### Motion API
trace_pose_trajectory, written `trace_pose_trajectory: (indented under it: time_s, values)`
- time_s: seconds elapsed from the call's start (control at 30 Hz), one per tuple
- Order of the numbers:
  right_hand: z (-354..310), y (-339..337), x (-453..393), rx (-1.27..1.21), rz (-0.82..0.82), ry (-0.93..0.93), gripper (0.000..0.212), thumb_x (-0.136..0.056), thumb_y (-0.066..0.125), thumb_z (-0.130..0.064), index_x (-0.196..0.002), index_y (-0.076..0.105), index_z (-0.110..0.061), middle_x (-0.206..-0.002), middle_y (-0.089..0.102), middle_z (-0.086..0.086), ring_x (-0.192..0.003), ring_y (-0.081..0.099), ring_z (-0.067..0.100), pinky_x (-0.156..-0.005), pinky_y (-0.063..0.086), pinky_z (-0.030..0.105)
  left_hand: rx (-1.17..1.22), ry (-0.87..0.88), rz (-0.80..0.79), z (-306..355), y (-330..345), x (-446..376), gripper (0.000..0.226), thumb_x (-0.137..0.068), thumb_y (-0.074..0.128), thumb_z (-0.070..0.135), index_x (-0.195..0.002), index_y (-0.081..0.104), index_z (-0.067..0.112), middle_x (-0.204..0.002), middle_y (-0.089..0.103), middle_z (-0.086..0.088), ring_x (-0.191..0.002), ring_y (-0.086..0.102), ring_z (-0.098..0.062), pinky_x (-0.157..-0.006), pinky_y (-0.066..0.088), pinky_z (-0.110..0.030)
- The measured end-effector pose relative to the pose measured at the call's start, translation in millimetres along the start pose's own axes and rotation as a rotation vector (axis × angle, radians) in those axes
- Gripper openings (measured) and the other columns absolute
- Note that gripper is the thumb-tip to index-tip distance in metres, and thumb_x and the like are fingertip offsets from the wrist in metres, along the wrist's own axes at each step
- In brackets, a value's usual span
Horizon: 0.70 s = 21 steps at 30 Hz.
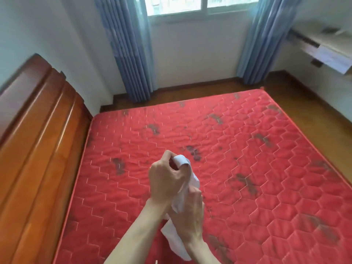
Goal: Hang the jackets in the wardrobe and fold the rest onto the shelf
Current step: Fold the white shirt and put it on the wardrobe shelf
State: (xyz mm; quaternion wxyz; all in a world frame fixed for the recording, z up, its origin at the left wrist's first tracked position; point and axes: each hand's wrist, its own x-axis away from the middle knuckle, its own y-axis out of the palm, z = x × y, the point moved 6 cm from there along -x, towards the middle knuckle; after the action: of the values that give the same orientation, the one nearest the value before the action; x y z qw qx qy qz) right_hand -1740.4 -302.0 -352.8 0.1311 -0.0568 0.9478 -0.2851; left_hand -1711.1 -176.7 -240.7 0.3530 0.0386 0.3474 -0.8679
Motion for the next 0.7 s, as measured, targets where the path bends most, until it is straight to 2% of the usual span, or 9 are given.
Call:
trace_pose_trajectory:
  time_s: [0.07, 0.13, 0.2, 0.27, 0.4, 0.5, 0.53, 0.6, 0.7]
  values:
    - [-14, -15, -12, 0.022, 0.116, -0.047, 0.062, -0.075, 0.093, -0.036, -0.115, 0.048, -0.021, -0.101, 0.063, 0.004, -0.087, 0.065, 0.029, -0.072, 0.058, 0.051, -0.015, 0.032, 0.009, 23, -10, -12, 0.018, -0.076, 0.075, 0.024, -0.074, 0.057, 0.022, -0.049, 0.052, 0.008, -0.045, 0.051, -0.012, -0.048, 0.044, -0.03]
    - [-24, -34, -24, 0.067, 0.214, -0.15, 0.044, -0.088, 0.076, -0.04, -0.119, 0.053, -0.019, -0.11, 0.062, 0.005, -0.098, 0.063, 0.025, -0.081, 0.058, 0.051, -0.043, 0.082, 0.017, 43, -19, -26, 0.021, -0.078, 0.075, 0.032, -0.074, 0.056, 0.024, -0.049, 0.052, 0.009, -0.045, 0.052, -0.012, -0.047, 0.044, -0.029]
    - [-26, -51, -39, 0.115, 0.238, -0.178, 0.062, -0.089, 0.067, -0.049, -0.137, 0.053, -0.013, -0.127, 0.056, 0.007, -0.114, 0.055, 0.023, -0.1, 0.051, 0.04, -0.07, 0.126, 0.028, 59, -27, -41, 0.025, -0.078, 0.068, 0.044, -0.073, 0.055, 0.024, -0.05, 0.052, 0.01, -0.046, 0.053, -0.01, -0.047, 0.044, -0.028]
    - [-30, -67, -54, 0.162, 0.229, -0.188, 0.087, -0.081, 0.073, -0.053, -0.15, 0.041, -0.011, -0.136, 0.054, 0.012, -0.122, 0.05, 0.024, -0.107, 0.04, 0.029, -0.09, 0.162, 0.041, 73, -34, -54, 0.031, -0.079, 0.06, 0.052, -0.071, 0.054, 0.022, -0.052, 0.052, 0.01, -0.048, 0.054, -0.012, -0.047, 0.046, -0.029]
    - [-43, -76, -71, 0.057, 0.106, -0.278, 0.082, -0.084, 0.069, -0.031, -0.155, 0.03, -0.02, -0.144, 0.046, -0.003, -0.128, 0.051, 0.019, -0.102, 0.049, 0.036, -0.098, 0.211, 0.074, 98, -44, -71, 0.036, -0.08, 0.057, 0.055, -0.069, 0.053, 0.021, -0.053, 0.053, 0.01, -0.05, 0.055, -0.014, -0.049, 0.048, -0.031]
    - [-39, -86, -92, -0.049, 0.086, -0.178, 0.055, -0.088, 0.072, -0.009, -0.132, 0.047, -0.031, -0.118, 0.065, -0.007, -0.097, 0.064, 0.014, -0.078, 0.058, 0.04, -0.087, 0.245, 0.108, 109, -48, -81, 0.039, -0.079, 0.055, 0.056, -0.066, 0.049, 0.02, -0.055, 0.05, 0.009, -0.052, 0.051, -0.012, -0.05, 0.042, -0.03]
    - [-39, -89, -98, -0.005, 0.091, -0.213, 0.038, -0.088, 0.073, -0.002, -0.111, 0.053, -0.026, -0.098, 0.067, -0.006, -0.08, 0.063, 0.017, -0.066, 0.056, 0.042, -0.078, 0.26, 0.119, 111, -48, -84, 0.041, -0.08, 0.055, 0.056, -0.066, 0.049, 0.019, -0.059, 0.05, 0.009, -0.056, 0.051, -0.015, -0.052, 0.042, -0.031]
    - [-43, -99, -105, 0.03, 0.118, -0.309, 0.037, -0.088, 0.07, 0.008, -0.084, 0.045, -0.02, -0.075, 0.053, -0.008, -0.063, 0.05, 0.016, -0.053, 0.046, 0.037, -0.074, 0.295, 0.149, 112, -52, -90, 0.045, -0.084, 0.052, 0.059, -0.066, 0.048, 0.018, -0.071, 0.05, 0.006, -0.067, 0.05, -0.017, -0.055, 0.044, -0.031]
    - [-54, -131, -121, -0.044, 0.137, -0.361, 0.021, -0.095, 0.055, -0.005, -0.088, 0.051, -0.024, -0.073, 0.048, -0.022, -0.063, 0.046, -0.001, -0.055, 0.037, 0.02, -0.031, 0.284, 0.106, 107, -53, -109, 0.051, -0.092, 0.049, 0.058, -0.063, 0.048, 0.016, -0.08, 0.049, 0.005, -0.073, 0.05, -0.017, -0.054, 0.045, -0.031]
